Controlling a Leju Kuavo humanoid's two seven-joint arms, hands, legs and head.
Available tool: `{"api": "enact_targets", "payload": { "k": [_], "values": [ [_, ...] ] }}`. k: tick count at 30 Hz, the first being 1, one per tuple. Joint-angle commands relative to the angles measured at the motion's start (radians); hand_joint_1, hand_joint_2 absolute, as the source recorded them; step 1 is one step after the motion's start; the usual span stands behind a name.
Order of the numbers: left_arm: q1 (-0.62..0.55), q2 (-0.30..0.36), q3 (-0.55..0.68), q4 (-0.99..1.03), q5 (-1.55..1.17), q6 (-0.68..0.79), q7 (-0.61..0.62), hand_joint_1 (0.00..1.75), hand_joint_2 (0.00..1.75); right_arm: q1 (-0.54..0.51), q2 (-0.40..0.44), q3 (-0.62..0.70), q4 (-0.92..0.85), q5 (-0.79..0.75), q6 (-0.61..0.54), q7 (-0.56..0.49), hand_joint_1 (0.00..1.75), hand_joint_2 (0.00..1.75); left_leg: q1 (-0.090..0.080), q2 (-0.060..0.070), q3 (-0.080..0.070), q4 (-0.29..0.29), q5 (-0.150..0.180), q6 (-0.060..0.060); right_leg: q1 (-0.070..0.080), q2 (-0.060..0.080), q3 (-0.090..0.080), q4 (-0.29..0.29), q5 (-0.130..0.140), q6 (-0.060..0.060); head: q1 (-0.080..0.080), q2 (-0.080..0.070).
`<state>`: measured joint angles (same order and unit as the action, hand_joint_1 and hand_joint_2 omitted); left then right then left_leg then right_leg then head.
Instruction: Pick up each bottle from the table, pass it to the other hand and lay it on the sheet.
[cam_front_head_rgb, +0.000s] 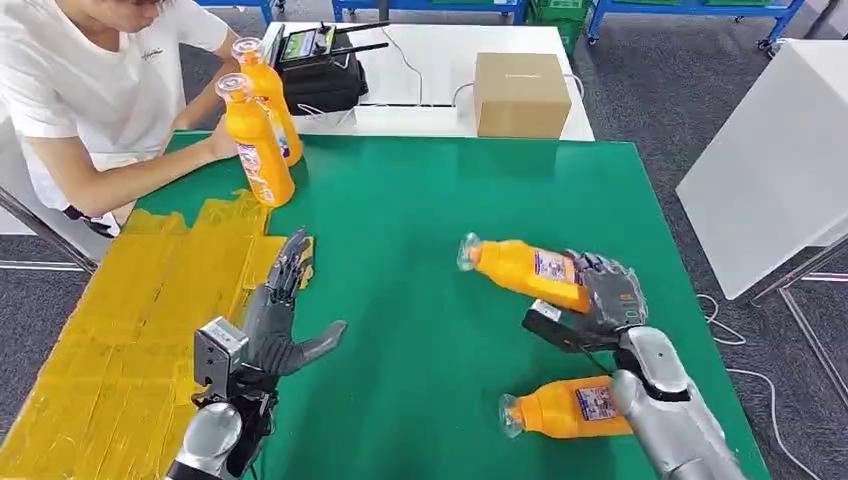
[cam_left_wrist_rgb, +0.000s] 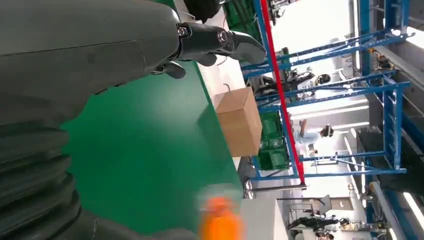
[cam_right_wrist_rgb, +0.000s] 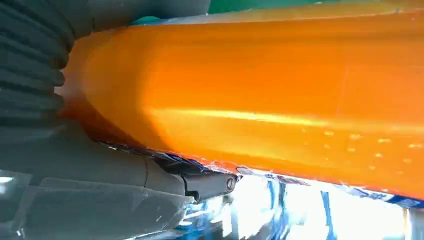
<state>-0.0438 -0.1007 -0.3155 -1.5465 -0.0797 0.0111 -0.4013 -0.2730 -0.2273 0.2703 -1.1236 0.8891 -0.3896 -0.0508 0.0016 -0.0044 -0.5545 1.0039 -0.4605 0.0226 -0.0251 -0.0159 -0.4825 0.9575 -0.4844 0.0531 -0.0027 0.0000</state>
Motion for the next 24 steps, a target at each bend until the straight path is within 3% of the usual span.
{"api": "enact_targets", "payload": {
  "k": [1,2,5,12,17,21,24],
  "values": [
    [-0.008,0.015,-0.028,0.02,-0.003,0.008,0.0,0.0,1.75,0.086,0.172,-0.241,-0.285,-0.203,-0.04,-0.119,1.75,1.75,0.001,0.001,-0.001,0.0,0.0,-0.001,0.001,0.002,-0.001,0.0,0.0,-0.002,0.0,0.0],
    [-0.017,0.021,-0.046,0.029,-0.004,0.005,0.0,0.0,1.75,0.118,0.231,-0.292,-0.359,-0.407,-0.02,-0.228,1.75,1.75,0.001,0.001,0.0,0.0,-0.001,-0.002,0.002,0.002,0.0,-0.001,0.0,-0.004,-0.001,0.0],
    [-0.033,0.026,-0.073,0.038,-0.014,0.008,0.001,0.0,1.75,0.171,0.271,-0.277,-0.462,-0.511,0.029,-0.233,1.75,1.75,0.001,0.0,-0.003,0.0,0.0,-0.002,0.001,0.001,-0.003,0.0,0.0,-0.003,0.0,0.0],
    [-0.049,0.03,-0.092,0.042,-0.014,0.007,0.006,0.0,1.75,0.179,0.308,-0.262,-0.477,-0.588,0.03,-0.292,1.75,1.75,0.002,0.001,-0.001,-0.001,0.0,-0.002,0.002,0.002,-0.002,-0.001,0.0,-0.005,0.0,0.0],
    [-0.085,0.033,-0.107,0.066,0.009,0.004,0.009,0.0,1.75,0.165,0.35,-0.113,-0.398,-0.768,0.225,-0.298,1.75,1.75,0.001,0.004,-0.001,-0.001,0.0,-0.002,0.001,0.004,-0.003,-0.001,0.001,-0.003,-0.001,0.0],
    [-0.11,0.039,-0.108,0.066,0.028,0.0,0.012,0.0,1.75,0.17,0.374,0.019,-0.317,-0.764,0.247,-0.327,1.75,1.75,0.001,0.003,-0.001,-0.001,0.0,-0.001,0.001,0.003,-0.002,-0.001,0.001,-0.002,0.0,0.0],
    [-0.112,0.038,-0.108,0.066,0.029,0.0,0.013,0.0,1.75,0.171,0.377,0.023,-0.314,-0.762,0.243,-0.33,1.75,1.75,0.002,0.003,0.0,-0.002,0.0,-0.002,0.002,0.004,-0.001,-0.002,0.001,-0.003,0.0,0.0]
  ]
}}
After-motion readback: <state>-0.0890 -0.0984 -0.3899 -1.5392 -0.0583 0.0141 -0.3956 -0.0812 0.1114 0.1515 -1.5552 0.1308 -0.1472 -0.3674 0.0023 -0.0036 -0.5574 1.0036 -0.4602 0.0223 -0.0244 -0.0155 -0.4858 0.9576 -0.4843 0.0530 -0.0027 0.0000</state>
